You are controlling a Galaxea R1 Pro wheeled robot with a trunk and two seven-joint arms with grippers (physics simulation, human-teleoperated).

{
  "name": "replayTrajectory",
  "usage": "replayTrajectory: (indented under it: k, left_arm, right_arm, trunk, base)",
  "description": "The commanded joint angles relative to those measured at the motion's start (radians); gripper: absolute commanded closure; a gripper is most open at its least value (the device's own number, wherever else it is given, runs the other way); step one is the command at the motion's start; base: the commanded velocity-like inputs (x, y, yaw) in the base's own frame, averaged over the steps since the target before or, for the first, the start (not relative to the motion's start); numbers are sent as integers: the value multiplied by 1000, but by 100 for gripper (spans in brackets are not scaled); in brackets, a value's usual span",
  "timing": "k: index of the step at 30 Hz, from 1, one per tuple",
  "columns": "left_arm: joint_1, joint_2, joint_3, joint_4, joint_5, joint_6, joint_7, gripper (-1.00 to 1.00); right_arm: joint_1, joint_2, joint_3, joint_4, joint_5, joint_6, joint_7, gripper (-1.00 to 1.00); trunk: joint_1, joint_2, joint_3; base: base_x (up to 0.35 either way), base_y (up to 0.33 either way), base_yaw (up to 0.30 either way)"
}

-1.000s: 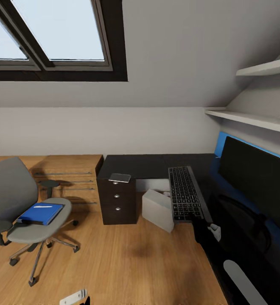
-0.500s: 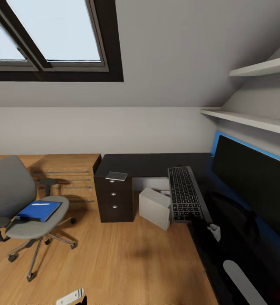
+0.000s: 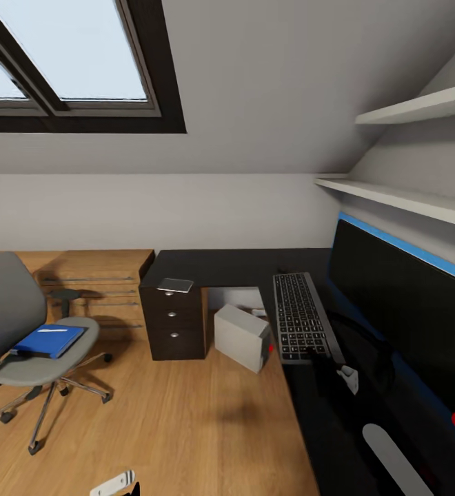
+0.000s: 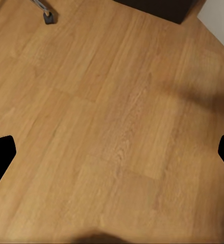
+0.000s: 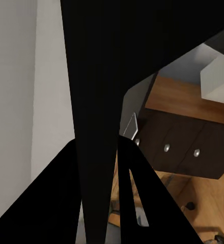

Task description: In the bedroom, organize the workspace by keeping the computer under the desk, ensuring the monitor is on the desk, placing the keyboard on the desk next to the monitor, placing the mouse on the desk next to the keyboard, moving the folder from the swivel chair onto the desk next to the mouse, stacking the notebook on top of the folder with the pen on top of the notebook, and positioning the swivel chair next to the desk.

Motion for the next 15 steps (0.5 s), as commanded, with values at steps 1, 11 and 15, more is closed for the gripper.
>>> replayTrajectory:
  k: [1, 11, 15]
  left_arm:
    - [0, 1, -3, -3, 6, 4, 8, -100]
    - [0, 2, -3, -2, 7, 3, 9, -100]
    - [0, 1, -4, -2, 7, 3, 11, -100]
  right_arm:
    - [-1, -1, 1, 1, -12, 1, 6, 100]
    - [-1, 0, 23, 32, -13, 9, 4, 100]
    - [-1, -3, 13, 52, -12, 146, 5, 100]
  trunk:
    - [0, -1, -1]
    - [0, -1, -1]
    - [0, -1, -1]
  base:
    - [0, -64, 0]
    - [0, -15, 0]
    - [0, 0, 0]
